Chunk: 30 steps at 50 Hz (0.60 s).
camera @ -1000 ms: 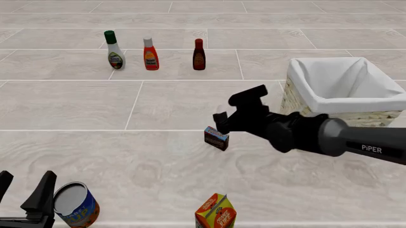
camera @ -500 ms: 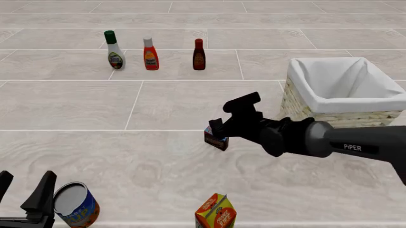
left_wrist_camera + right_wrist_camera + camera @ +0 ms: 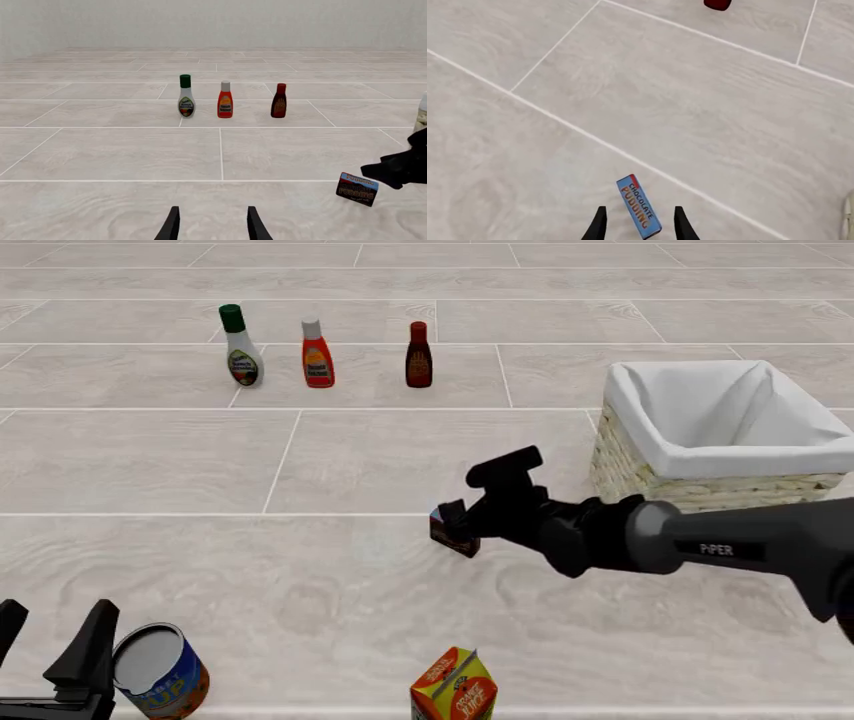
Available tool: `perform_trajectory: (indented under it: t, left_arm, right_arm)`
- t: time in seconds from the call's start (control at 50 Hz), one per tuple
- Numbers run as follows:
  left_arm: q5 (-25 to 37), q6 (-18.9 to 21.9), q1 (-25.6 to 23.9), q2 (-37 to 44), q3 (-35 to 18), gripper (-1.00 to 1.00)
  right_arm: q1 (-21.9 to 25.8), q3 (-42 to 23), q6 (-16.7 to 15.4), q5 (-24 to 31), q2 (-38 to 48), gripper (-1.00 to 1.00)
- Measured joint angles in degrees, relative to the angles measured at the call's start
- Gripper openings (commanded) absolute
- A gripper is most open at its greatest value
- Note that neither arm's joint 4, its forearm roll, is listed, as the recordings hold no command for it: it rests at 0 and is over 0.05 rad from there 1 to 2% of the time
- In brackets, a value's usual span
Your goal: Pick the chocolate pudding and place it in the basket.
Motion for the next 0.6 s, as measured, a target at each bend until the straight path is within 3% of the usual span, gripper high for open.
perform_trajectory:
  t: [0.6]
  left_arm:
    - [0.0,0.0,0.0,0.0,0.0,1.0]
  right_arm:
    - [-0.4,-0.6,0.3,-1.6,3.2,1.0]
